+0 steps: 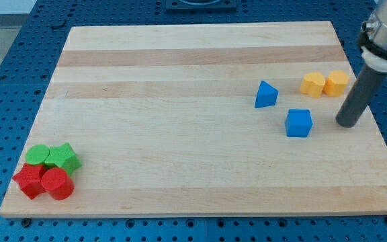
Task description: Slide the blue triangle to the blue cube
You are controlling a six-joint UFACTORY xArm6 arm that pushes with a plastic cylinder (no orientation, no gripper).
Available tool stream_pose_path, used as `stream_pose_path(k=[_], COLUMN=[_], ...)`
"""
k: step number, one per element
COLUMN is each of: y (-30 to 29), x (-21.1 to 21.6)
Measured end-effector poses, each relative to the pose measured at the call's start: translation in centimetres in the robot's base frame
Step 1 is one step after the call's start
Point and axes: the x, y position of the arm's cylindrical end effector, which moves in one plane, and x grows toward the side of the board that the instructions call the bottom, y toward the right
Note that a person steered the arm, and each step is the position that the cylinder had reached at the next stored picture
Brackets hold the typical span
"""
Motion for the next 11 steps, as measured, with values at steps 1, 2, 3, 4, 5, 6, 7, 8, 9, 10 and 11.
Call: stream_pose_path(k=[1,2,3,4,5,6,7,8,9,10,11], y=[-4.2,-10.7,-17.2,-17.9,-15.1,-12.9,-12.2,-12.0,-11.1,-9.2,-7.8], x=[0.6,0.6,0.6,0.6,-0.5,-2.7,-5.0,-6.3,-6.1,-6.2,-7.6])
